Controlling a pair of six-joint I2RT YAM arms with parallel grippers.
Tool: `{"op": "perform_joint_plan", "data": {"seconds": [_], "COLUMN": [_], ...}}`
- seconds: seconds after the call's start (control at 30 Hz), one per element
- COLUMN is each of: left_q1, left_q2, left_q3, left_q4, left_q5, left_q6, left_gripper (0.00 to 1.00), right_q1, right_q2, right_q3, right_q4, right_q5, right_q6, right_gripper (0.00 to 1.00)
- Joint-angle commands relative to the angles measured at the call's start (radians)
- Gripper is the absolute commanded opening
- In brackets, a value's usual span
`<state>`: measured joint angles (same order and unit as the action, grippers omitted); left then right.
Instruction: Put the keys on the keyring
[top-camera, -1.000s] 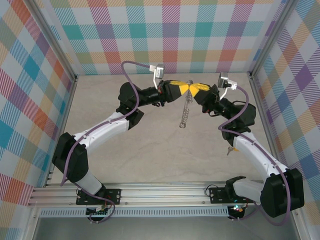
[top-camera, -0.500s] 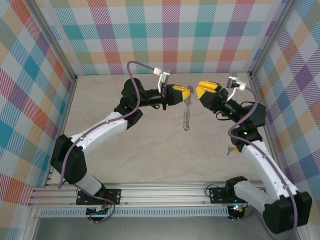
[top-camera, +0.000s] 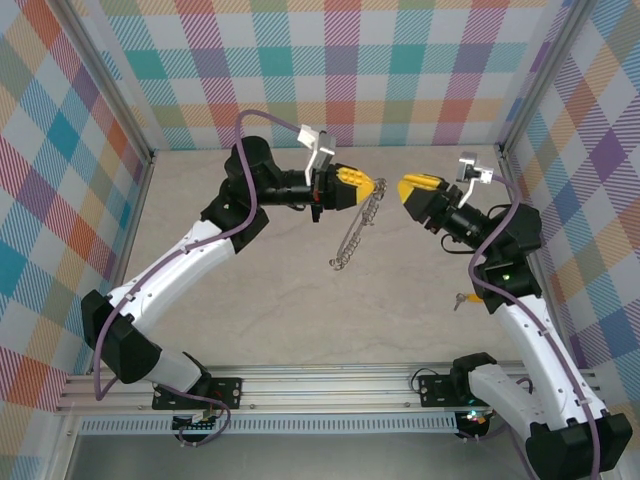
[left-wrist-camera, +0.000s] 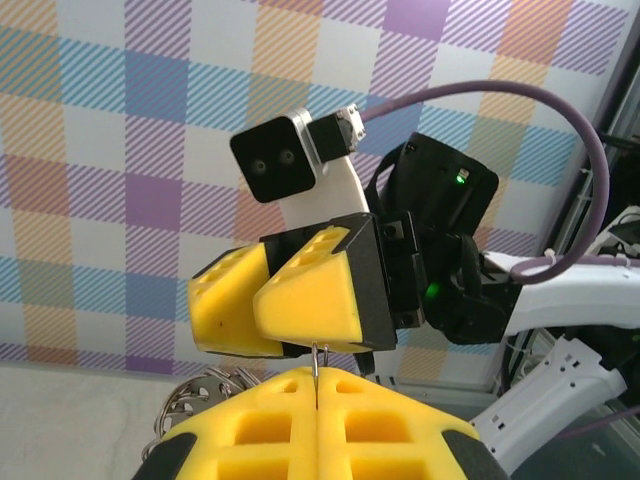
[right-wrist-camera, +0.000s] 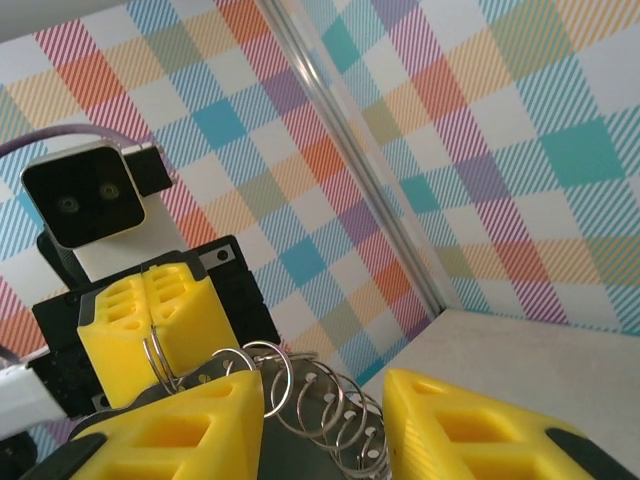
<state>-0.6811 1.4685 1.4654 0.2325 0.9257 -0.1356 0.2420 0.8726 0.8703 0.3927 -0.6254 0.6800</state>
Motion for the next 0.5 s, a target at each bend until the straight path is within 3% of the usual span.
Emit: {"op": "perform_joint_plan", "data": {"seconds": [0.0,0.27,0.47], "left_q1": [-0.003,-0.001,0.000], "left_q2": [-0.009,0.034,0.050], "left_q3": [0.052,0.096,0.081], "left_q4": [-0.068,-0.140,-0.118], "left_q5": [0.035,0.041,-0.010], "left_q6": [0.070,0.109,0.098], "left_gripper": [0.00,0.00,0.00], "right_q1": [-0.003,-0.001,-0.001], "right_q2": [-0.003,0.024,0.008], "right_q3": [0.028,0.039,0.030], "right_q4": [0.018,0.065,-0.022], "right_q5": [-0.093,-0.209,-0.144], "right_q6": [0.032,0.071,0.021], "right_gripper": [0.36,0.34,0.34]}}
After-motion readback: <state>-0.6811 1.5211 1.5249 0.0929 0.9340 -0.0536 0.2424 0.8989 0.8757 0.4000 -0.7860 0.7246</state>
